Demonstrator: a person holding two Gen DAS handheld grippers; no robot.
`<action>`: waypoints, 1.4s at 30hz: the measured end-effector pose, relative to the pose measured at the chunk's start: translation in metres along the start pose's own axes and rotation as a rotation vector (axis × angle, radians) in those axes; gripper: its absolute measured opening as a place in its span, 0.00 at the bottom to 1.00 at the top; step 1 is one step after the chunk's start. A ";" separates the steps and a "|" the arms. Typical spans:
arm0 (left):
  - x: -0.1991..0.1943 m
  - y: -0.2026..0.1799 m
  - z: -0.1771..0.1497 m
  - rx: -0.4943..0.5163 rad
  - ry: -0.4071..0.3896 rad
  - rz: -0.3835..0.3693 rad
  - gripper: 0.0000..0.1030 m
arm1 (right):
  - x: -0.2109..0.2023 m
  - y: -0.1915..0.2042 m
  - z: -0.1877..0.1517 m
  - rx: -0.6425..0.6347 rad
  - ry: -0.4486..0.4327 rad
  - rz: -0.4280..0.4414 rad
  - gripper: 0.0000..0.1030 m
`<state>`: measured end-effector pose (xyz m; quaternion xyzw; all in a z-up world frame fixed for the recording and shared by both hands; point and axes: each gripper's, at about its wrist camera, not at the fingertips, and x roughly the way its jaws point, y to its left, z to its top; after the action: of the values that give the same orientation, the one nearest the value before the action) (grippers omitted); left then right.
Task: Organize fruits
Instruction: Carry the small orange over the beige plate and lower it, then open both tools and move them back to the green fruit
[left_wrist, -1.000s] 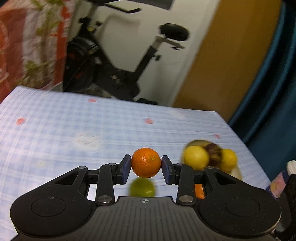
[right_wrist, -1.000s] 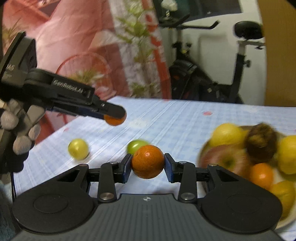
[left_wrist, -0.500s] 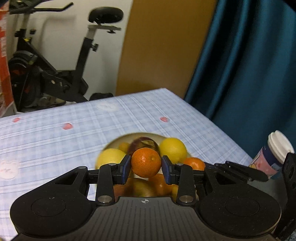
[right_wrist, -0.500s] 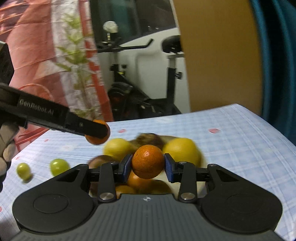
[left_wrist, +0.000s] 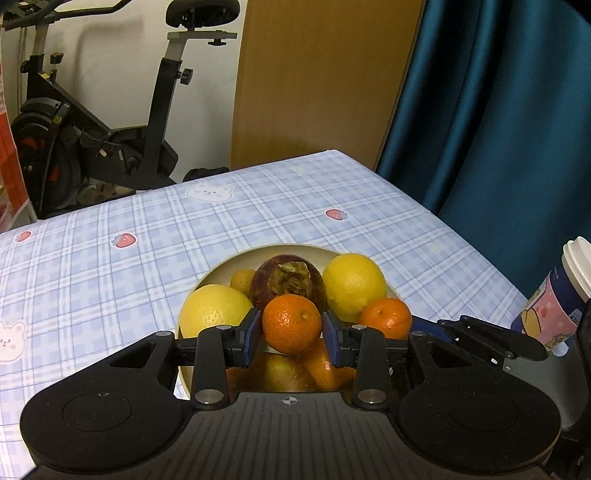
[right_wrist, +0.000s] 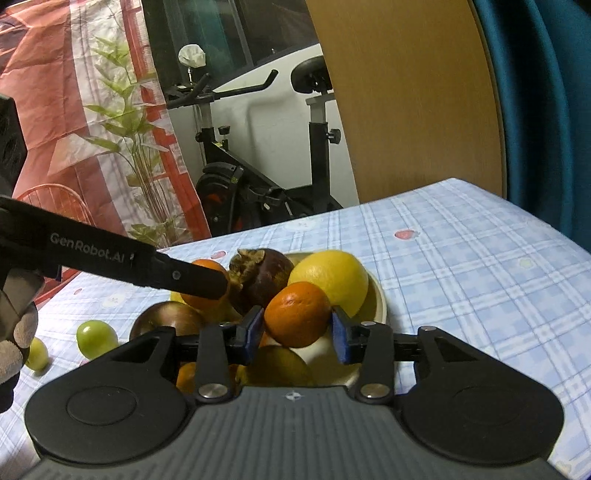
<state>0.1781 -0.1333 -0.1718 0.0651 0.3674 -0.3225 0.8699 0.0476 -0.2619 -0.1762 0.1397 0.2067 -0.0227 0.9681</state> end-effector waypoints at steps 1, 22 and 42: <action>0.002 -0.001 0.002 -0.001 0.001 -0.001 0.38 | 0.000 0.000 -0.001 -0.001 0.002 -0.003 0.46; -0.085 0.045 -0.019 -0.147 -0.107 0.150 0.70 | -0.011 0.004 -0.002 -0.001 -0.025 -0.019 0.72; -0.197 0.165 -0.073 -0.386 -0.187 0.388 0.70 | -0.010 0.082 0.022 -0.090 0.005 0.112 0.72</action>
<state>0.1319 0.1225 -0.1107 -0.0625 0.3209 -0.0787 0.9418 0.0556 -0.1894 -0.1310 0.1073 0.2019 0.0414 0.9726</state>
